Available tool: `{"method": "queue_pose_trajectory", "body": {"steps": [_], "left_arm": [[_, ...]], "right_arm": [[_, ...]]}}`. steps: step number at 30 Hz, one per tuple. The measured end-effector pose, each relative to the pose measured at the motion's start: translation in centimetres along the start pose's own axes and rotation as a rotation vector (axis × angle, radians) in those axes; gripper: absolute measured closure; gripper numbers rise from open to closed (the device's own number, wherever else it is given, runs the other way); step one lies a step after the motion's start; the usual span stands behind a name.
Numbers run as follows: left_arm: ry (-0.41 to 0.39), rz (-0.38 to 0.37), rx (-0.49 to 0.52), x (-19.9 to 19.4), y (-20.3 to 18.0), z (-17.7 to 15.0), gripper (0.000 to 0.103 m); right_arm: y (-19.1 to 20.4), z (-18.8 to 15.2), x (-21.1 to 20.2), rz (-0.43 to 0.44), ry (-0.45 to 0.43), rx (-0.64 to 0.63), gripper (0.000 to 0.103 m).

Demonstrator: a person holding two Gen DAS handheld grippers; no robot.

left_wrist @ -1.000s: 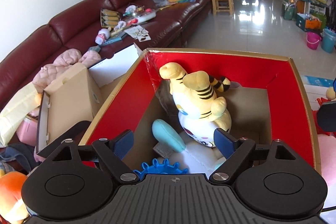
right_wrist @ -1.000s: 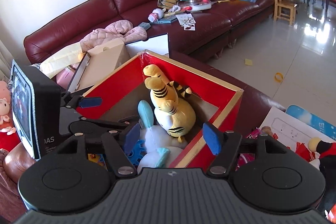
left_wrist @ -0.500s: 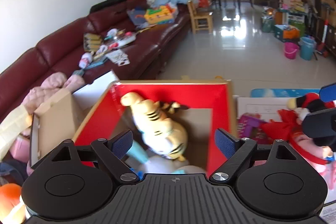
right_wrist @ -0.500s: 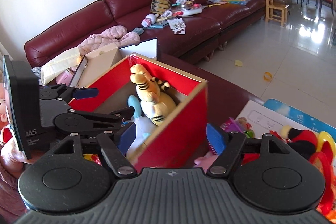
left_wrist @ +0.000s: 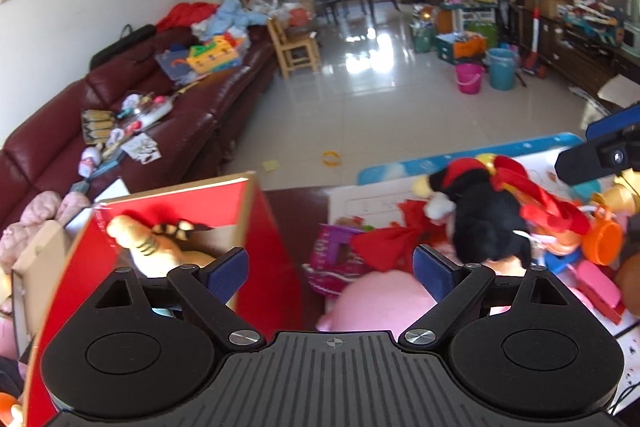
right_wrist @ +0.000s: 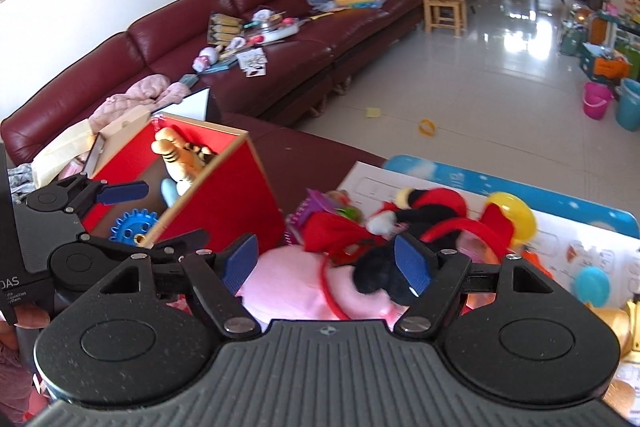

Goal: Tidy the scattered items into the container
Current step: 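Move both tools back from the box to the toy pile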

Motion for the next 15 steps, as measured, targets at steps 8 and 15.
{"method": "queue_pose_trajectory", "body": {"steps": [8, 15], "left_arm": [[0.068, -0.107, 0.033, 1.7, -7.0, -2.6, 0.008], [0.125, -0.173, 0.040, 3.3, -11.5, -4.7, 0.008]], "right_arm": [[-7.4, -3.1, -2.9, -0.092, 0.004, 0.112, 0.024], [-13.3, -6.6, -3.5, -0.184, 0.032, 0.244, 0.024]]}}
Point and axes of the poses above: each gripper's, at about its wrist camera, not at the fingertips, and x roughly the way its jaws point, y to its left, z to its top, the point moved 5 cm from there along x, roughly the way its jaws point, and after that the axes turned 12 degrees about -y, right-handed, at the moved point
